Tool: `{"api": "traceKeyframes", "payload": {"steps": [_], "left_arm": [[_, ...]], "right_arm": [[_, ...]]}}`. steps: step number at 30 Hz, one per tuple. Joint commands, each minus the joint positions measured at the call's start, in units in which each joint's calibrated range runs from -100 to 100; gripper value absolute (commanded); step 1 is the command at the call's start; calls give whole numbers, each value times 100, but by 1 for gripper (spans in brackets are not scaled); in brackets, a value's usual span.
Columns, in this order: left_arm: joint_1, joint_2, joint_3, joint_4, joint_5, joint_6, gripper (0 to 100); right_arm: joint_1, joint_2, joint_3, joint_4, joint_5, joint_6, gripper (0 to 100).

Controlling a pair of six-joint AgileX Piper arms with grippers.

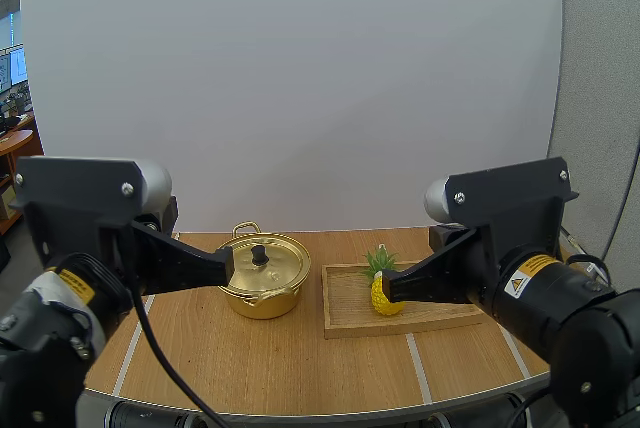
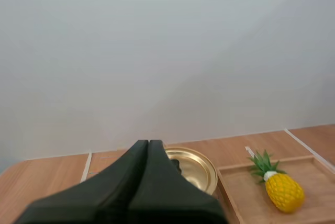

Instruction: Open the pot, put the pineapple inside, and close it

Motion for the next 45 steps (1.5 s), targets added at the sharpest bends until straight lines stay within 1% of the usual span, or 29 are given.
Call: {"api": "traceKeyframes", "payload": {"steps": [1,4,9,13,22,26,29,35,39,40,41,43,44,45], "left_arm": [[3,0,-273,-44,968,8,0],[3,0,-303,-44,1168,8,0],[3,3,-303,-113,1096,69,0],[3,508,-303,-241,992,271,0],[3,2129,-303,-348,-265,494,0],[3,2793,-303,-565,-769,697,0],[3,3222,-303,-829,-1027,930,0],[3,3657,-303,-967,-1373,1020,0],[3,3721,-303,-996,-1513,1020,1],[3,3721,-303,-996,-1630,1020,3],[3,3721,-303,-996,-1752,1020,11],[3,3721,-303,-996,-1793,1020,24],[3,3721,-303,-996,-1809,1037,31],[3,3721,-303,-996,-1814,1076,39]], "right_arm": [[-16,-8,-161,-18,753,-22,0],[-16,-8,-172,-18,943,-22,0],[-16,-8,-221,-19,941,-22,0],[-16,209,-222,-19,960,-22,0],[-16,1449,-222,-19,960,-22,0],[-16,2063,-222,-41,784,-22,0],[-16,2497,-222,-177,494,-22,0],[-16,3019,-222,-415,213,-22,0],[-16,3079,-231,-427,86,-22,0],[-16,3079,-231,-427,-11,-22,0],[-16,3079,-231,-443,-77,-22,0],[-16,3079,-231,-451,-217,-22,0],[-16,3079,-231,-451,-239,-22,4],[-16,3079,-231,-451,-277,-22,12]]}}
